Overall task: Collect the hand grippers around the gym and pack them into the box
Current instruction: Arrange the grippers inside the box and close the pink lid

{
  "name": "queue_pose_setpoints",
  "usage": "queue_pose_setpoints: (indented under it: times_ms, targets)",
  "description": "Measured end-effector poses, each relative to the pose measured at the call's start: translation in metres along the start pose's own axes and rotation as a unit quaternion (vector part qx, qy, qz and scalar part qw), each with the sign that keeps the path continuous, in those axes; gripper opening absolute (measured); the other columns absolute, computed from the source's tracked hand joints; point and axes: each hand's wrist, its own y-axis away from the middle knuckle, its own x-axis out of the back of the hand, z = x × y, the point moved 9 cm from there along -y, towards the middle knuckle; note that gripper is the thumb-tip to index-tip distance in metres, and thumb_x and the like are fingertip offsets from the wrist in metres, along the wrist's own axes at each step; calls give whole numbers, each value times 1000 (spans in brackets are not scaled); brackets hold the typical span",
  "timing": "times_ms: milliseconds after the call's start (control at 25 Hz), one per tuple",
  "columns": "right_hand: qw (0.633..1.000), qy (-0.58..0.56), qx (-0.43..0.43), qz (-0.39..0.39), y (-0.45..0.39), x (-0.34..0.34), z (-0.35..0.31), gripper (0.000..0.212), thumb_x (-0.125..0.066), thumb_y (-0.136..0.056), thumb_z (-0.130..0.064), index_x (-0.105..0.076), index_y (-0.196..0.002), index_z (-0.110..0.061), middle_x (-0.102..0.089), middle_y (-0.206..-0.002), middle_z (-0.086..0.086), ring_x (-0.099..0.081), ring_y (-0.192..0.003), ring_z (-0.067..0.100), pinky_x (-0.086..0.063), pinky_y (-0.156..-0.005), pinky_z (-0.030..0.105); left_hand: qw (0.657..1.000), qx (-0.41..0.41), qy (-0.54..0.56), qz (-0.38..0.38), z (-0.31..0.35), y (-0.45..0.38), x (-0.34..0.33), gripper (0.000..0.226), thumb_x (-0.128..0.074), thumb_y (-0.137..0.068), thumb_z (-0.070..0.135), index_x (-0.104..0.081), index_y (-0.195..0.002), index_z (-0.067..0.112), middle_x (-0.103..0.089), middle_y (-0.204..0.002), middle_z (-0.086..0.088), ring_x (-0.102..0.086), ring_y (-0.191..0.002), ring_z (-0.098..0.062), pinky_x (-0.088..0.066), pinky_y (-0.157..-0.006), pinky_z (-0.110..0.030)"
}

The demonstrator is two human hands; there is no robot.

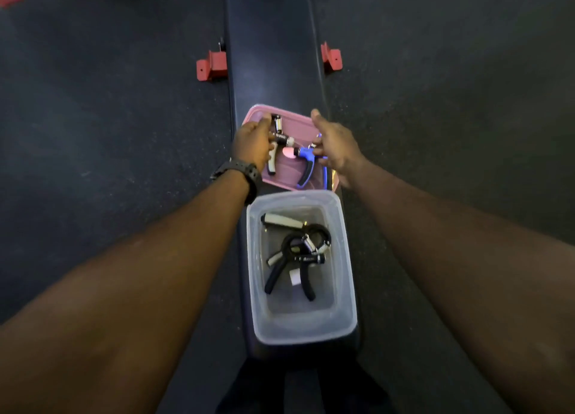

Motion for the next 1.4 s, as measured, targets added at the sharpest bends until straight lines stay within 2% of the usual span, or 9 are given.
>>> queue_pose_setpoints:
  times_ms: [200,360,440,560,680,840,1080,1280,1400]
  targets:
    - [998,-47,-47,-23,71,-4,12,42,-43,-99,-52,-63,-93,-16,-54,-82,5,-47,-65,16,-37,-60,30,998,36,60,8,-12,62,12,37,-48,-98,36,-57,-66,19,-55,-58,2,-46,-48,-13,-36,-49,-24]
    - [996,60,-60,-31,130,-12,86,34,-49,-100,-37,-66,-98,-8,-66,-95,10,-61,-88,26,-51,-84,45,994,36,-91,-38,-88,129,5,26,-53,-95,31,-63,-77,15,-67,-79,-10,-62,-75,-24,-50,-73,-36]
    - [987,123,-90,-43,146,-19,124,29,-48,-101,-32,-65,-113,-12,-69,-115,12,-63,-108,30,-49,-97,48,975,38,-209,-65,-129,151,1,17,-53,-94,16,-68,-101,10,-70,-107,-14,-63,-97,-27,-47,-82,-28]
    - [971,231,-39,-36,139,-26,135,30,-48,-98,-11,-60,-125,-10,-67,-124,16,-61,-116,34,-48,-95,38,949,-35,-297,-98,-153,168,-14,40,-50,-83,-7,-61,-120,5,-59,-121,-20,-58,-111,-36,-41,-88,-28]
    - [925,375,54,-35,114,-34,119,32,-53,-89,-3,-57,-121,-6,-64,-119,20,-62,-111,39,-48,-86,40,937,-86,-334,-60,-151,162,-21,51,-54,-82,5,-54,-131,15,-51,-129,-17,-56,-112,-36,-48,-93,-39]
    - [844,522,63,-105,92,-51,120,40,-62,-88,-17,-49,-124,-5,-59,-122,22,-62,-111,42,-49,-81,42,908,-87,-405,-58,-149,146,-31,58,-55,-87,17,-42,-144,25,-45,-142,-10,-47,-125,-36,-45,-100,-49]
    - [845,508,85,-147,91,-56,121,34,-65,-88,-13,-57,-121,-10,-61,-122,19,-62,-110,37,-49,-84,39,933,30,-353,-63,-166,147,-17,47,-53,-94,23,-45,-139,32,-44,-129,-12,-53,-94,-28,-45,-69,-32]
    - [858,443,79,-249,97,-64,124,37,-56,-86,7,-64,-118,-10,-69,-113,12,-64,-106,28,-51,-86,34,920,112,-376,-2,-167,163,5,34,-58,-93,15,-50,-126,9,-47,-127,-18,-59,-105,-42,-45,-77,-39]
    - [875,419,93,-225,89,-64,113,34,-53,-86,7,-66,-110,-12,-70,-105,9,-64,-102,27,-52,-85,35,907,123,-402,-13,-165,166,5,40,-60,-93,15,-44,-128,5,-48,-128,-20,-58,-108,-41,-39,-74,-38]
